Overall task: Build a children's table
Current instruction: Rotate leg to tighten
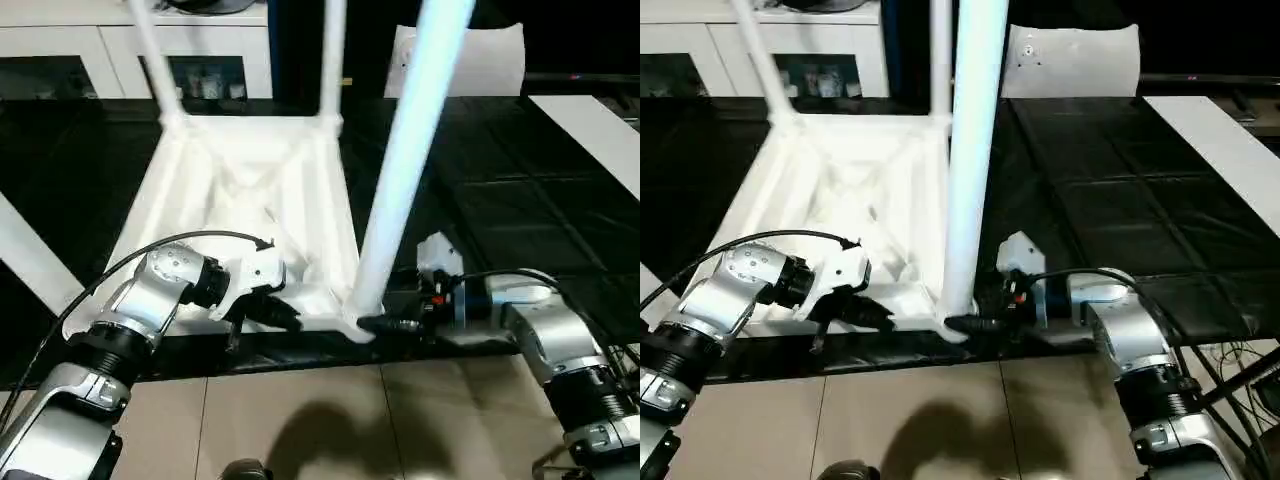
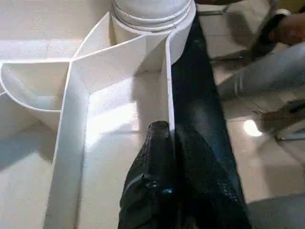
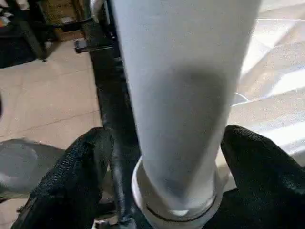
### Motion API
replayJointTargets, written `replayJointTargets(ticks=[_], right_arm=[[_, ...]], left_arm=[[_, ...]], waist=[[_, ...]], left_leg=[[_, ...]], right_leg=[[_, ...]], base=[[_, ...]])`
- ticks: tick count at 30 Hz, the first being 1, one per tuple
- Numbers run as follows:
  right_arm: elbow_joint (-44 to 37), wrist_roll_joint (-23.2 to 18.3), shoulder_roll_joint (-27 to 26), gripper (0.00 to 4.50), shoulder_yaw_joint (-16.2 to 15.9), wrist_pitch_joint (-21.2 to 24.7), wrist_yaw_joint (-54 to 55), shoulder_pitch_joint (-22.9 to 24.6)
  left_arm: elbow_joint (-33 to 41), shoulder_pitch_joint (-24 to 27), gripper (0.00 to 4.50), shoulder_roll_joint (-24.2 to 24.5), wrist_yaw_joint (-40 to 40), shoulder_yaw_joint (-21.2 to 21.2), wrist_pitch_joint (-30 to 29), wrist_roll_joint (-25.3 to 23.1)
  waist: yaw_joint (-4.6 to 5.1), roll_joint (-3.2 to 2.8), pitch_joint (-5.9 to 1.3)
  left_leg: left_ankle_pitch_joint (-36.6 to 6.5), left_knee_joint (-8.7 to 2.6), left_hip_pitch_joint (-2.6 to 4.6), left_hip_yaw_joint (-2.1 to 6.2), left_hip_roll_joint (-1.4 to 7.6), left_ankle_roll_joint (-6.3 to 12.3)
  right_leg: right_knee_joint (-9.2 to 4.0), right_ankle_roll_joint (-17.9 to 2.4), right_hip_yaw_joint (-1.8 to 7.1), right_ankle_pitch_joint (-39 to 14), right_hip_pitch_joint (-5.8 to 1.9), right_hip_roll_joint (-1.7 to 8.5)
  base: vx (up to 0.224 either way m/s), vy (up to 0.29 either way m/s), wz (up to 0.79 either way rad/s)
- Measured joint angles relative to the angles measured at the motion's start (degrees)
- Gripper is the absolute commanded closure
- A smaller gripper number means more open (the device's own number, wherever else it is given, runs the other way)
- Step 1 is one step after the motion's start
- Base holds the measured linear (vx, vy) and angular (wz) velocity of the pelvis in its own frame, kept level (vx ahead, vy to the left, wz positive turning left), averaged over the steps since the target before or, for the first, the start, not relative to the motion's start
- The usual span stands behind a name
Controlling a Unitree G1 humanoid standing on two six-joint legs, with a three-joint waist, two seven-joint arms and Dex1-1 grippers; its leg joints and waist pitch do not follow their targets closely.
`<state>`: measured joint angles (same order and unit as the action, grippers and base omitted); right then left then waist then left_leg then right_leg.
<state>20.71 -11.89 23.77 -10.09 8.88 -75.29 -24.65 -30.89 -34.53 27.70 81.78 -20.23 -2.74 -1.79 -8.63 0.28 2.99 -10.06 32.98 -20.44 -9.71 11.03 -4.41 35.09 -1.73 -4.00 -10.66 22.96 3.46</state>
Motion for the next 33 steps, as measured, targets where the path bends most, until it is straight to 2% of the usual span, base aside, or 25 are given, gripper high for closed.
replayJointTargets(ticks=[3,5,8,21,28,31,33], right_arm=[[0.7,-0.8,0.2,0.99,-0.2,0.4,-1.6,-0.2],[1.2,-1.1,0.5,1.33,-0.5,0.9,-3.0,-0.4],[2.2,-1.5,1.2,1.41,-0.5,1.8,-4.2,-0.5],[3.5,-1.8,1.2,2.51,-0.5,1.9,-5.0,-1.3],[2.6,-1.9,1.2,2.56,-0.3,2.5,-3.9,-0.7],[0.0,-1.9,-0.2,2.57,1.1,5.0,0.4,1.2],[-1.2,-1.1,-2.9,2.57,2.7,7.0,7.2,2.1]], left_arm=[[0.1,0.0,4.50,0.4,1.1,-0.4,0.5,0.2],[0.1,0.0,4.50,0.5,1.4,-0.7,1.1,0.3],[-0.1,0.0,4.50,0.5,1.6,-0.8,1.6,0.2],[-0.4,-0.1,4.50,0.5,2.2,-0.9,2.0,0.3],[-0.4,0.0,4.50,-0.3,1.2,-0.1,0.2,0.8],[-0.2,0.1,4.50,-1.3,-1.3,0.8,-3.6,0.8],[-0.1,0.2,4.50,-2.1,-5.1,2.2,-7.0,0.7]], waist=[[-0.02,0.00,0.00],[-0.06,0.00,0.00],[-0.16,0.00,0.00],[-0.56,0.00,0.00],[-0.72,0.01,-0.01],[-0.77,0.00,-0.01],[-0.18,0.01,-0.01]], left_leg=[[0.0,0.04,0.01,0.00,0.00,0.01],[0.0,0.06,0.02,0.00,0.00,0.01],[0.0,0.08,0.01,0.01,0.00,0.01],[0.0,0.10,0.01,0.01,0.02,0.01],[0.0,0.16,0.03,0.00,0.02,0.01],[0.1,0.21,0.17,-0.02,0.05,-0.03],[0.1,0.22,0.31,-0.03,0.07,-0.07]], right_leg=[[0.01,0.0,0.00,0.0,-0.04,0.01],[0.03,0.0,0.00,0.0,-0.05,0.01],[0.02,0.0,0.00,0.0,-0.07,0.01],[0.05,0.0,-0.01,0.0,-0.06,0.01],[0.12,0.0,-0.01,0.0,-0.07,0.01],[0.22,0.0,0.02,0.0,-0.17,0.01],[0.22,0.3,0.01,-0.1,-0.21,-0.01]], base=[[0.000,0.000,0.00],[0.000,0.000,0.00],[0.000,0.000,0.00],[0.000,0.000,0.00],[0.000,0.000,0.00],[0.000,0.000,0.00],[0.000,0.000,0.00]])
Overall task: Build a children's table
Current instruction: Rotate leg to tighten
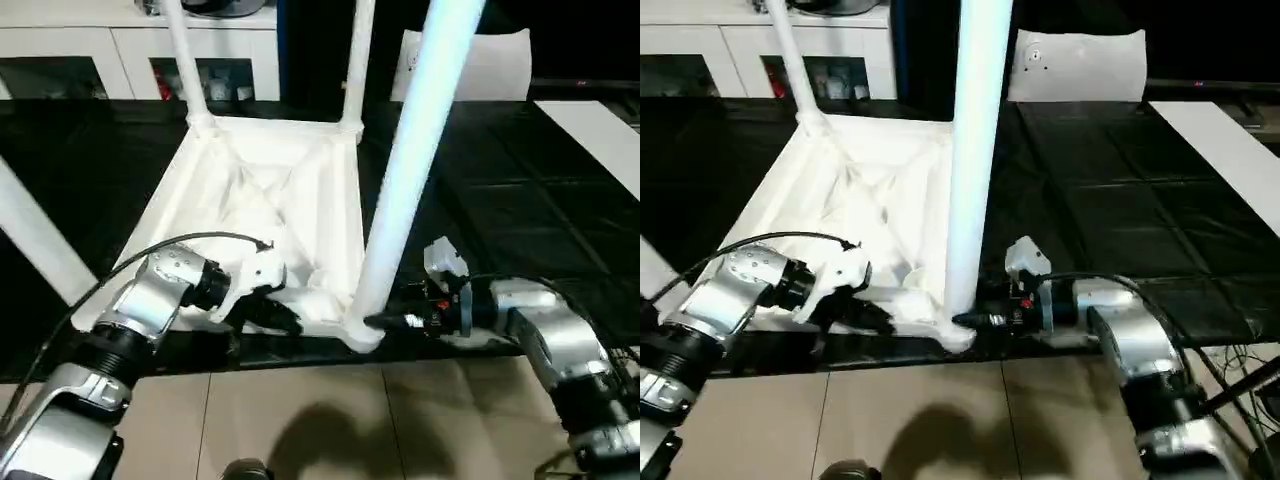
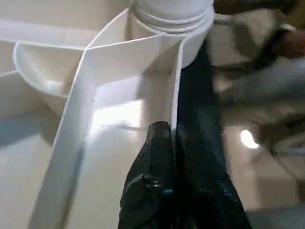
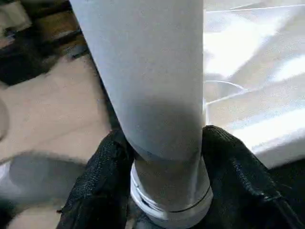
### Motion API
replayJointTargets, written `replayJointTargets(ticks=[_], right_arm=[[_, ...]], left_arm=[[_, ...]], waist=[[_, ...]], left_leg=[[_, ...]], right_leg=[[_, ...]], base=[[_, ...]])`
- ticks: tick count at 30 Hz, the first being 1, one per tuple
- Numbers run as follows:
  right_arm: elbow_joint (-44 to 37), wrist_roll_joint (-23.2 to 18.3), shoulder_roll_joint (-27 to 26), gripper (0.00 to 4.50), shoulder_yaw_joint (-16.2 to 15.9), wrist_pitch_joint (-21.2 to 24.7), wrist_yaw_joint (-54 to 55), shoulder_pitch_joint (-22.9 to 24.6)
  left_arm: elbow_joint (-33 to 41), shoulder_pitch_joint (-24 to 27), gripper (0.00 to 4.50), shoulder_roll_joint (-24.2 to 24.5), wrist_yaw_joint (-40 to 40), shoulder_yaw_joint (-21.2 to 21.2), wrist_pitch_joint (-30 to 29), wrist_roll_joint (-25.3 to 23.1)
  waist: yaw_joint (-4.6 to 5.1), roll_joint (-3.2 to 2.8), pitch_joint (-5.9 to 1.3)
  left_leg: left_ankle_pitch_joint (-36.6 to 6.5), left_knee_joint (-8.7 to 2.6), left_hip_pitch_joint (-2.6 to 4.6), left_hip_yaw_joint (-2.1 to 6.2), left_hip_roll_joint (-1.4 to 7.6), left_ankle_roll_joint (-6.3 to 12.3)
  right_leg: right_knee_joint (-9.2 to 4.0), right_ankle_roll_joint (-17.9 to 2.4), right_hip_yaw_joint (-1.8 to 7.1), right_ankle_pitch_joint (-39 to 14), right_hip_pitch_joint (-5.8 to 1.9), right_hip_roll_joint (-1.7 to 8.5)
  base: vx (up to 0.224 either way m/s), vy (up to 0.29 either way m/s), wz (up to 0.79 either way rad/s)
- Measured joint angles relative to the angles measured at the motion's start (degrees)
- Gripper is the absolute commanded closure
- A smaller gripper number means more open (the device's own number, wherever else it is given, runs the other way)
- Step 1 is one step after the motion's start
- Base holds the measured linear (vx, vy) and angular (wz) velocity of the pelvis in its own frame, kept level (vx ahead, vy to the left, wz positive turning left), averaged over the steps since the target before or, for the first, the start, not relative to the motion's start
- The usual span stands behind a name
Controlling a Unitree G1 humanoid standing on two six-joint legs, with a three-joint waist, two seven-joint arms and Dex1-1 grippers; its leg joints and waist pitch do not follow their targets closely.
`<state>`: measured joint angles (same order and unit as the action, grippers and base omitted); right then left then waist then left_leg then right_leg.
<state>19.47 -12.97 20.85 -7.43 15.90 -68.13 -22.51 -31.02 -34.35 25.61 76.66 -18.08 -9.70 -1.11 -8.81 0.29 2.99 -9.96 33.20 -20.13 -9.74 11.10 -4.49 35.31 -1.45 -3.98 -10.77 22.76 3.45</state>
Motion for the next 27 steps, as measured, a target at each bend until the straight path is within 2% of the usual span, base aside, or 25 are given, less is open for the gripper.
replayJointTargets(ticks=[3,5,8,11,14,15,17,19,22,25,27], right_arm=[[-0.3,2.1,-5.8,2.57,3.2,3.5,13.8,-0.4],[-0.3,4.5,-9.1,2.57,4.8,5.8,23.3,-1.7],[-0.3,6.4,-12.8,2.57,6.6,8.6,33.1,-3.3],[-0.3,8.9,-17.4,2.57,8.3,11.3,43.6,-5.4],[-0.3,10.3,-18.9,2.57,8.4,12.8,47.9,-6.6],[-0.4,10.3,-19.0,2.23,8.4,12.6,48.0,-6.5],[-0.9,10.3,-19.0,1.89,8.4,11.5,47.7,-5.8],[-2.0,10.0,-19.0,1.89,8.3,10.1,46.1,-4.4],[-3.0,9.1,-18.2,1.44,8.0,9.9,43.8,-3.5],[-3.6,7.8,-16.1,1.31,6.8,8.2,38.8,-2.1],[-3.8,6.4,-13.9,0.99,5.8,6.9,34.3,-2.0]], left_arm=[[0.5,0.0,4.50,-2.9,-7.5,2.3,-6.0,-1.0],[0.6,-0.1,4.50,-6.6,-13.4,3.6,-9.7,-1.5],[0.6,-0.4,4.50,-10.5,-19.8,4.9,-12.8,-1.5],[0.5,-1.5,4.50,-13.9,-26.6,5.9,-15.6,-2.2],[0.9,-1.7,4.50,-15.2,-29.2,6.3,-16.7,-2.7],[1.2,-1.7,4.50,-15.3,-29.2,6.2,-16.9,-2.8],[1.9,-1.6,4.50,-14.8,-28.6,5.8,-16.9,-3.0],[2.8,-1.5,4.50,-13.8,-27.6,5.2,-16.8,-3.0],[3.4,-1.2,4.50,-12.2,-25.9,4.5,-16.1,-2.9],[3.9,-0.2,4.50,-9.1,-22.8,3.5,-12.6,-3.0],[3.8,0.3,4.50,-6.9,-19.9,2.9,-9.1,-3.0]], waist=[[1.90,-0.02,-0.01],[3.20,-0.03,-0.01],[3.99,-0.04,-0.02],[4.07,-0.05,-0.03],[3.99,-0.06,-0.03],[3.98,-0.06,-0.03],[3.95,-0.06,-0.03],[3.95,-0.05,-0.03],[3.97,-0.05,-0.02],[3.92,-0.06,-0.02],[3.82,-0.06,-0.01]], left_leg=[[0.0,0.00,0.10,-0.01,-0.02,-0.07],[0.0,-0.01,0.09,-0.01,-0.06,-0.08],[0.0,-0.03,0.07,-0.01,-0.06,-0.07],[0.0,-0.08,0.09,0.02,-0.07,-0.08],[0.0,-0.28,0.08,0.02,-0.08,-0.09],[0.0,-0.33,0.07,0.02,-0.08,-0.09],[0.0,-0.45,0.03,0.01,-0.08,-0.09],[0.0,-0.54,0.00,0.00,-0.08,-0.09],[0.0,-0.55,-0.03,0.00,-0.07,-0.09],[0.0,-0.55,-0.02,-0.01,-0.07,-0.09],[0.0,-0.55,-0.02,-0.01,-0.07,-0.10]], right_leg=[[-0.04,0.0,0.03,0.0,0.01,0.00],[-0.19,0.0,0.02,0.0,-0.05,0.01],[-0.27,0.0,0.04,0.0,0.01,0.00],[-0.26,0.1,0.04,0.3,0.17,-0.02],[-0.30,0.0,0.03,0.3,0.19,-0.02],[-0.31,0.0,0.03,0.3,0.20,-0.03],[-0.32,-0.2,0.03,0.4,0.29,-0.04],[-0.36,-0.2,0.02,0.4,0.35,-0.06],[-0.37,-0.2,0.02,0.4,0.38,-0.06],[-0.37,-0.2,0.03,0.4,0.38,-0.06],[-0.38,-0.1,0.03,0.4,0.38,-0.06]], base=[[0.000,0.000,0.00],[0.000,0.000,0.00],[0.000,0.000,0.00],[0.000,0.000,0.00],[0.000,0.000,0.00],[0.000,0.000,0.00],[0.000,0.000,0.00],[0.000,0.000,0.00],[0.000,0.000,0.00],[0.000,0.000,0.00],[0.000,0.000,0.00]])
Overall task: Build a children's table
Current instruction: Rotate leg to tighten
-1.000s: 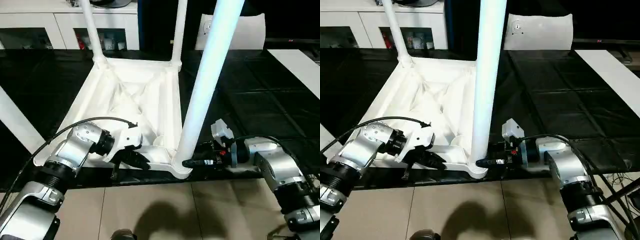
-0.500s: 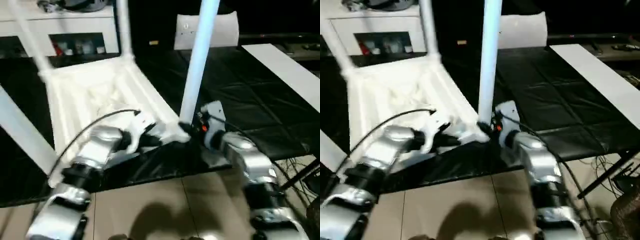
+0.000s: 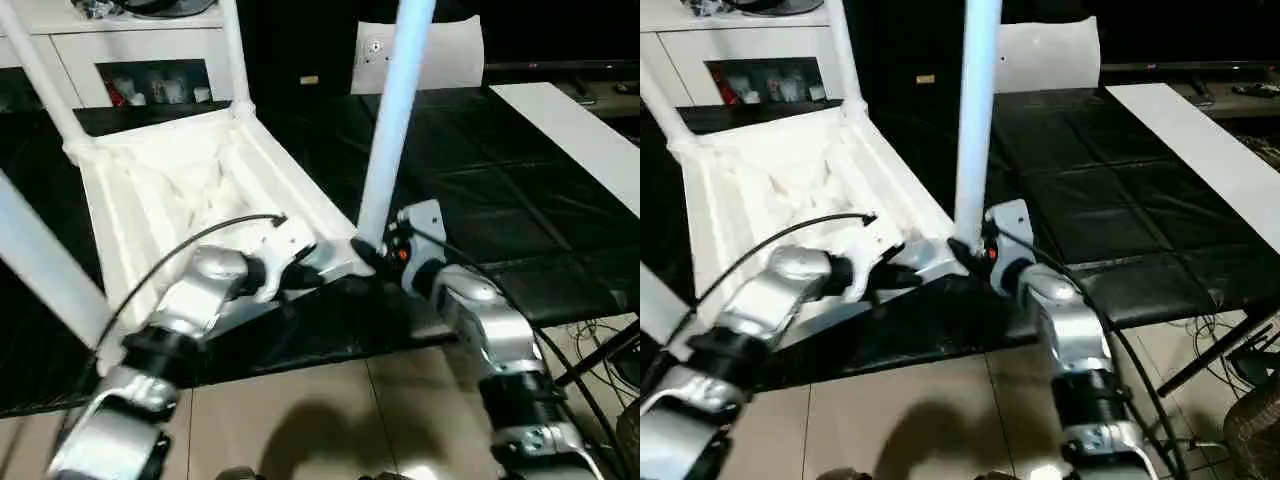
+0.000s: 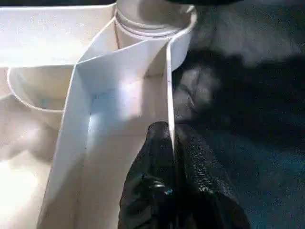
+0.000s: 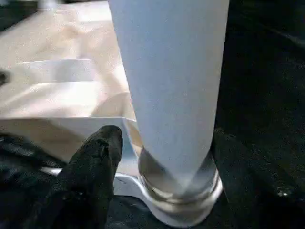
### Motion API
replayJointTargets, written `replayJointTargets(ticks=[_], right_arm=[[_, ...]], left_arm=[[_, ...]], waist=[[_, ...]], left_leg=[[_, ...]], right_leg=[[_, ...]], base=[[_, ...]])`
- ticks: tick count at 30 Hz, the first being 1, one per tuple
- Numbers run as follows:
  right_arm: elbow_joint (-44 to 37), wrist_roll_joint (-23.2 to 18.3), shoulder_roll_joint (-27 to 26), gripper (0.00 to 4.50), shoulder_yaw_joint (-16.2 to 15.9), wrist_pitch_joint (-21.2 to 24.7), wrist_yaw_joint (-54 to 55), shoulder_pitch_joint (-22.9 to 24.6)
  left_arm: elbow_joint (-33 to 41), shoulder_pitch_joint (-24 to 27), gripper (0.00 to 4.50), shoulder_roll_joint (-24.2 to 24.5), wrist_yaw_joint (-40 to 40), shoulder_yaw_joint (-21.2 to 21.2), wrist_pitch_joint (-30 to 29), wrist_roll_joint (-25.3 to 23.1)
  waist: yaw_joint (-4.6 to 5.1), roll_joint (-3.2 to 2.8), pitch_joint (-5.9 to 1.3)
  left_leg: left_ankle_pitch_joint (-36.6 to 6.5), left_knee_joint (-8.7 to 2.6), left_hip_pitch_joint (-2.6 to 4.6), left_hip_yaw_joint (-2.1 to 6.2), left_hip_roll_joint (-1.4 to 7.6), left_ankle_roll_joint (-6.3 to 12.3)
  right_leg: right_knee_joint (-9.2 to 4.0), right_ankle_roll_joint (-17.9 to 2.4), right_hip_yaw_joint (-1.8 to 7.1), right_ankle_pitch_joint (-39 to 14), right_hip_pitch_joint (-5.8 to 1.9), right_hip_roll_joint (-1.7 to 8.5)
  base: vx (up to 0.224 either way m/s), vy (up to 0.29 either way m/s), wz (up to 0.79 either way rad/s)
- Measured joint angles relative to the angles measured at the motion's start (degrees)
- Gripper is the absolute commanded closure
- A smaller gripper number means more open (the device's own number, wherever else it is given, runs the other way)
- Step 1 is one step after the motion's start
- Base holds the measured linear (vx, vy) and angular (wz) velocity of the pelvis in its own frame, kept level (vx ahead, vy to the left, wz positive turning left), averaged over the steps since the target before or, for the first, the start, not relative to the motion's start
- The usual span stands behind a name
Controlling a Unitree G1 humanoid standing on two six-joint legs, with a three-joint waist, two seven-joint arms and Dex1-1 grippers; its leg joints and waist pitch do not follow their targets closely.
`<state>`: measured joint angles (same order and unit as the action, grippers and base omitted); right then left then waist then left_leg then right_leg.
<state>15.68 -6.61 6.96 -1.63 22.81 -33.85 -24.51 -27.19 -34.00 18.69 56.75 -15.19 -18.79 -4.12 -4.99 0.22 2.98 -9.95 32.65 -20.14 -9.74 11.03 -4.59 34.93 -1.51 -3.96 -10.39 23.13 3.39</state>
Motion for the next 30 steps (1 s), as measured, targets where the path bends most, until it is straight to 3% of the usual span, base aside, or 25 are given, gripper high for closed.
replayJointTargets(ticks=[3,8,15,16,30], right_arm=[[-1.2,-1.5,3.8,0.75,-1.2,-2.3,-7.9,0.0],[-1.9,-2.9,11.3,0.33,-3.8,-4.7,-21.3,0.2],[-0.9,-6.2,17.1,0.33,-7.5,-6.0,-36.1,0.0],[-0.5,-6.2,17.8,0.58,-8.1,-6.6,-37.8,-0.1],[3.1,-6.9,19.2,1.65,-11.3,-8.1,-46.9,-0.9]], left_arm=[[-0.2,0.7,4.50,2.8,4.8,-0.6,4.4,0.2],[-1.0,0.9,4.50,7.7,14.0,-2.7,11.3,1.1],[-2.9,0.2,4.50,10.2,22.7,-4.4,16.3,2.2],[-2.9,0.2,4.50,10.4,23.8,-4.6,16.9,2.3],[-2.9,0.1,4.50,10.8,29.3,-6.1,19.2,3.1]], waist=[[-0.28,0.05,0.03],[-1.75,0.10,0.05],[-3.18,0.13,0.05],[-3.35,0.14,0.04],[-3.75,0.28,0.05]], left_leg=[[0.0,0.02,-0.02,0.00,0.00,0.00],[0.0,0.06,-0.13,-0.01,-0.03,0.07],[-0.1,0.16,-0.16,-0.02,-0.01,0.10],[-0.1,0.17,-0.16,-0.02,-0.01,0.10],[-0.1,0.38,-0.22,-0.02,0.01,0.11]], right_leg=[[0.00,0.1,0.00,-0.1,-0.01,0.01],[-0.04,-0.1,-0.01,0.0,-0.03,0.07],[-0.01,-0.1,-0.03,0.0,-0.02,0.08],[0.00,-0.1,-0.03,0.0,-0.03,0.08],[0.07,-0.1,-0.03,0.0,-0.10,0.12]], base=[[0.000,0.000,0.00],[0.000,0.000,0.00],[0.000,0.000,0.00],[0.000,0.000,0.00],[0.000,0.000,0.00]])
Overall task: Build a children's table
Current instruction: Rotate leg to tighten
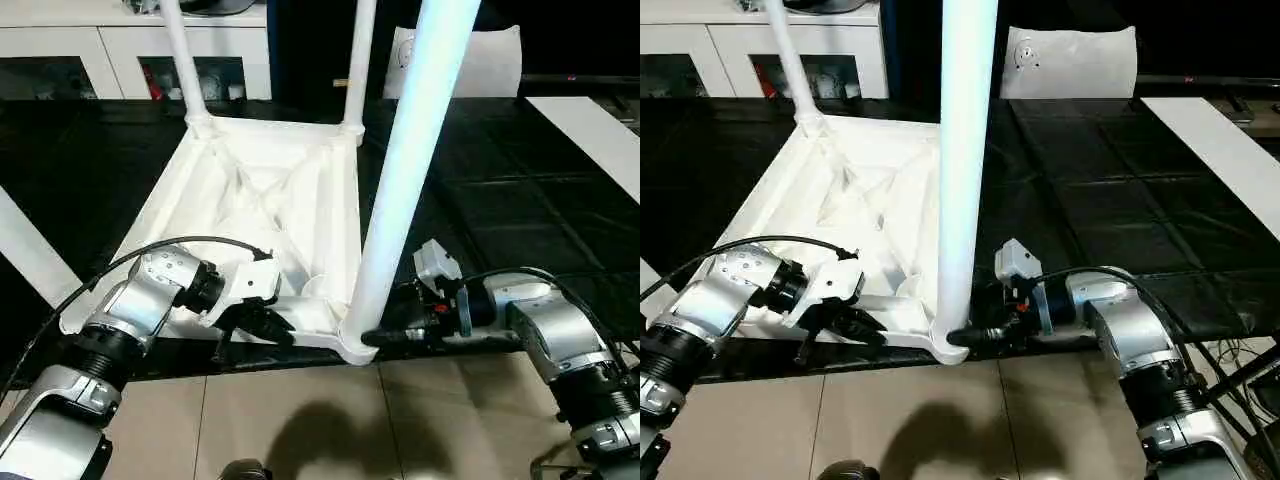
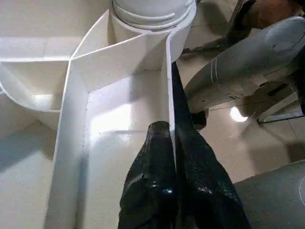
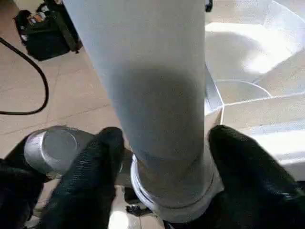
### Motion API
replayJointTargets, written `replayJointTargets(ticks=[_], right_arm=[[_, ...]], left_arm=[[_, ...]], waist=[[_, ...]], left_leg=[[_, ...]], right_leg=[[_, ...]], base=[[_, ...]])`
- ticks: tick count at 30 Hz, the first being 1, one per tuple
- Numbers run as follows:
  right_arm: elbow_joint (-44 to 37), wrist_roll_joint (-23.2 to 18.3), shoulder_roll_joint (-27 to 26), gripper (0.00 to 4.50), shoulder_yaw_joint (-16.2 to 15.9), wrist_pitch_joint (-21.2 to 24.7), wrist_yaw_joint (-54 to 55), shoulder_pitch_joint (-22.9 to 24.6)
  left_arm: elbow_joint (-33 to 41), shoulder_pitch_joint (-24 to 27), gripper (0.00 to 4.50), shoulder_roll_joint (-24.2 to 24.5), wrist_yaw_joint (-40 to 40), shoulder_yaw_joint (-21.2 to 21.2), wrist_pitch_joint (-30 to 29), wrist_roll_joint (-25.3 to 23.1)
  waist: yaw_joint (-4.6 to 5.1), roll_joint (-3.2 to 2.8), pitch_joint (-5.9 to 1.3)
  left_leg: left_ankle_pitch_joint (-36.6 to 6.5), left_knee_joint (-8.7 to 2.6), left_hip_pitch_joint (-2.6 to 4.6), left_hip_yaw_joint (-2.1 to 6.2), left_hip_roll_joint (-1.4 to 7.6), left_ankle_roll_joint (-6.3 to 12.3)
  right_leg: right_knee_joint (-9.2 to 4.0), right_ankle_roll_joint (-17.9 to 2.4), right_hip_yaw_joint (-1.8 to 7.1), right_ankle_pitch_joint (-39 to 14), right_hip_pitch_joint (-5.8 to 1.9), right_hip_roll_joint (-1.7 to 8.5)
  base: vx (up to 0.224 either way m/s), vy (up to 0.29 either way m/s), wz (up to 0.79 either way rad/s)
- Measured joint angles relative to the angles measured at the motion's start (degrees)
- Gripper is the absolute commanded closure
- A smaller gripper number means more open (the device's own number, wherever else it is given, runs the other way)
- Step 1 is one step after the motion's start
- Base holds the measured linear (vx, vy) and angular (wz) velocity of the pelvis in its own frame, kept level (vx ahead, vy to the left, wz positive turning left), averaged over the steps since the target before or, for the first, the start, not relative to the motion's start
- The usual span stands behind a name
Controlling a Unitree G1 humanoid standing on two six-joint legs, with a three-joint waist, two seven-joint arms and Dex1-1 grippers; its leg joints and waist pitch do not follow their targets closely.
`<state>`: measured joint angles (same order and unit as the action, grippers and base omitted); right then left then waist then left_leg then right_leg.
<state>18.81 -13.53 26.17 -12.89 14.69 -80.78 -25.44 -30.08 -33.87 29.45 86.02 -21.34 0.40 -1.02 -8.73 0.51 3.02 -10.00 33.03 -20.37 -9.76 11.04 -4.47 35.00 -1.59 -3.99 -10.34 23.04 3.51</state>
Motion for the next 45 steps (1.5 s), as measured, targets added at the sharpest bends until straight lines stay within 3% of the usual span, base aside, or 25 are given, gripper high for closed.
replayJointTargets(ticks=[8,13,18,21,27,30,35,38,39,45], right_arm=[[0.8,-0.3,0.2,2.38,0.0,0.0,-1.5,-0.6],[0.5,-0.5,0.2,2.54,0.0,0.5,-1.5,-0.5],[-2.7,-1.6,-0.8,2.55,2.0,2.9,2.5,2.6],[-3.0,-1.1,-2.0,2.55,3.4,4.2,7.3,3.2],[-3.4,2.3,-9.0,2.58,8.0,8.9,26.1,3.1],[-4.0,5.4,-15.5,2.59,10.8,13.3,39.7,1.7],[-0.9,9.7,-23.2,2.59,12.9,15.0,56.5,-2.3],[0.5,10.5,-24.2,2.59,13.0,14.4,59.7,-3.5],[0.5,10.8,-24.3,2.04,13.0,14.2,59.8,-3.5],[-1.2,11.4,-23.9,1.47,12.4,12.3,58.4,-1.9]], left_arm=[[0.0,0.0,4.50,-0.1,0.2,0.0,0.6,0.1],[0.0,0.0,4.50,-0.2,0.3,0.1,0.6,0.1],[-0.3,0.0,4.50,-1.6,-1.5,0.8,-1.2,0.1],[-1.1,0.0,4.50,-2.6,-4.7,1.6,-3.3,-0.1],[-2.6,-1.0,4.50,-7.3,-15.3,4.5,-11.9,-1.1],[-5.0,-2.5,4.50,-11.1,-22.7,6.1,-15.2,-2.0],[-5.1,-3.9,4.50,-15.9,-32.5,8.1,-21.6,-3.2],[-4.9,-4.2,4.50,-16.8,-34.6,8.1,-22.7,-3.3],[-4.9,-4.2,4.50,-16.9,-34.7,8.1,-22.7,-3.3],[-3.1,-4.0,4.50,-15.9,-32.7,7.1,-22.5,-3.5]], waist=[[-0.27,0.17,0.01],[-0.48,0.17,0.01],[-0.89,0.12,-0.01],[-0.46,0.12,-0.02],[2.41,0.15,-0.03],[3.58,0.20,-0.06],[4.28,0.19,-0.07],[4.37,0.19,-0.07],[4.36,0.19,-0.07],[4.13,0.28,-0.08]], left_leg=[[0.0,0.03,-0.04,0.00,0.00,0.00],[0.0,0.06,-0.04,0.00,0.01,0.00],[0.0,0.06,0.02,0.00,0.01,0.00],[0.0,0.14,0.24,-0.01,0.04,-0.02],[0.1,0.20,0.35,0.02,-0.01,-0.04],[0.1,0.24,0.40,0.03,-0.02,-0.05],[0.1,0.25,0.42,0.04,-0.04,-0.05],[0.1,0.25,0.40,0.04,-0.05,-0.05],[0.1,0.24,0.40,0.04,-0.05,-0.05],[0.0,-0.20,0.33,0.03,-0.06,-0.07]], right_leg=[[0.00,0.0,0.00,0.0,0.01,0.00],[0.02,0.0,-0.01,0.0,0.01,0.00],[0.04,0.0,0.00,0.0,-0.02,0.00],[0.12,0.2,0.01,-0.1,-0.15,-0.01],[-0.09,0.3,0.01,-0.1,-0.34,0.00],[-0.11,0.3,0.00,-0.1,-0.24,0.00],[-0.12,0.3,0.01,-0.1,-0.11,0.00],[-0.12,0.3,0.05,-0.1,-0.12,0.00],[-0.12,0.3,0.07,-0.1,-0.15,-0.01],[-0.10,0.2,0.05,0.0,-0.08,-0.04]], base=[[0.000,0.000,0.00],[0.000,0.000,0.00],[0.000,0.000,0.00],[0.000,0.000,0.00],[0.000,0.000,0.00],[0.000,0.000,0.00],[0.000,0.000,0.00],[0.000,0.000,0.00],[0.000,0.000,0.00],[0.000,0.000,0.00]])
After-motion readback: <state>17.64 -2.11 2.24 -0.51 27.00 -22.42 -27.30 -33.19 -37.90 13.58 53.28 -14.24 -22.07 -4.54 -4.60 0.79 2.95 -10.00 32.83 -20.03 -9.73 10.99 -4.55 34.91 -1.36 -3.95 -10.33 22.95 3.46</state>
